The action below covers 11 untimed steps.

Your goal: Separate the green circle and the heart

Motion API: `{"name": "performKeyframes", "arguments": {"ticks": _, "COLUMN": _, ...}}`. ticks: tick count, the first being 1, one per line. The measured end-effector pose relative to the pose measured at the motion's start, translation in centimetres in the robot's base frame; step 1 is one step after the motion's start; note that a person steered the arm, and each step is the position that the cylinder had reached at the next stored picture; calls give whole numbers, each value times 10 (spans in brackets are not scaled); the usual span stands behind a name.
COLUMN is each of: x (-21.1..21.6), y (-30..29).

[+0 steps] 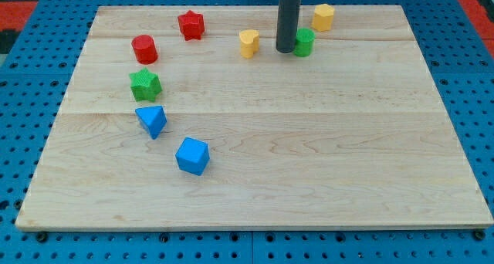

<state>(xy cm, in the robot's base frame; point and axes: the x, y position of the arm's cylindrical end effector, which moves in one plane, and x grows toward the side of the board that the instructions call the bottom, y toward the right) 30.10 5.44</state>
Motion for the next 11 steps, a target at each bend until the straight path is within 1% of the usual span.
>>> {"name": "performKeyframes", "arguments": {"ticks": 1, "x": -31, "y": -13}}
{"name": "performKeyframes", "arguments": {"ticks": 2, "x": -17, "y": 3}}
{"name": "performKeyframes", "arguments": {"ticks": 3, "x": 18, "y": 24}}
{"name": "performKeyframes", "arguments": {"ticks": 4, "x": 41, "y": 1}}
{"name": "performKeyframes", "arguments": {"ticks": 5, "x": 39, "y": -74}}
{"name": "performKeyframes", "arguments": {"ticks": 6, "x": 23, "y": -66}}
{"name": "performKeyframes", "arguments": {"ticks": 7, "x": -2, "y": -33}}
{"name": "performKeyframes", "arguments": {"ticks": 8, "x": -26, "y": -31}}
{"name": "performKeyframes", "arguments": {"ticks": 9, "x": -4, "y": -82}}
{"name": "performKeyframes", "arguments": {"ticks": 10, "x": -5, "y": -163}}
{"name": "performKeyframes", "arguments": {"ticks": 11, "x": -14, "y": -209}}
